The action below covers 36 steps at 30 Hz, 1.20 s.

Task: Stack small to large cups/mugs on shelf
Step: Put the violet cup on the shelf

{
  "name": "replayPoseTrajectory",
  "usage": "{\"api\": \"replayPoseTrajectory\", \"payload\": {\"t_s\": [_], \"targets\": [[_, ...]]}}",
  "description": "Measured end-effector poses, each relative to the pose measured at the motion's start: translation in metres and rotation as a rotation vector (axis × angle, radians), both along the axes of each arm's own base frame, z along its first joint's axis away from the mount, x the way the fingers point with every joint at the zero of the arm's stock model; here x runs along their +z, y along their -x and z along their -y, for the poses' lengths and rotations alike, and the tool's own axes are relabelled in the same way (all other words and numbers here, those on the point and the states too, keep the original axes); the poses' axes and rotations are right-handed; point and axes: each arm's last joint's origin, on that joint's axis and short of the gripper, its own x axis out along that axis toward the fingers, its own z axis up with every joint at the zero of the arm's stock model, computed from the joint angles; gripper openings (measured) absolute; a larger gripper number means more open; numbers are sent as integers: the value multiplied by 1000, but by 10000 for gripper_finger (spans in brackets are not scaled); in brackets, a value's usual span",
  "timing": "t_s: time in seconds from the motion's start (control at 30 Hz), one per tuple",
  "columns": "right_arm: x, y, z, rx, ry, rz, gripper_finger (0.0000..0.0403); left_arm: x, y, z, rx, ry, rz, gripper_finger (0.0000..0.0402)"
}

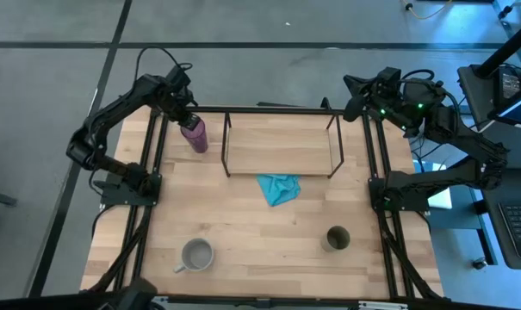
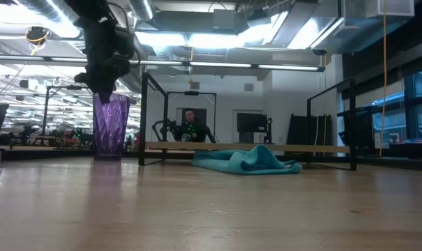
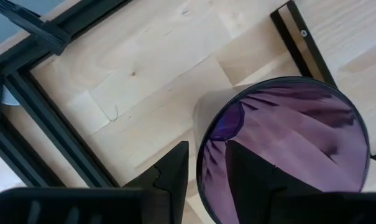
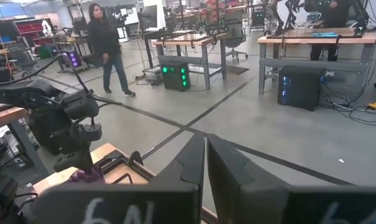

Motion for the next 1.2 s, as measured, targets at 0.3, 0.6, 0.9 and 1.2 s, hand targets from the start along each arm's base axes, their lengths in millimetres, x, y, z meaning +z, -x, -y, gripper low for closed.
{"api": "replayPoseTrajectory", "payload": {"t_s": [0.3,0.6,0.9,1.2], "targets": [[0,0,0,0,0,-1,22,-2,1,1,-8,10,-39,98],[0,0,0,-2,-16,15,22,-2,1,1,-21,9,-39,14],[-2,0,0,-5,-38,10,22,3,2,3,-25,20,-20,5],[-7,3,3,-77,-48,-42,22,80,0,18,-73,-20,15,2]]}}
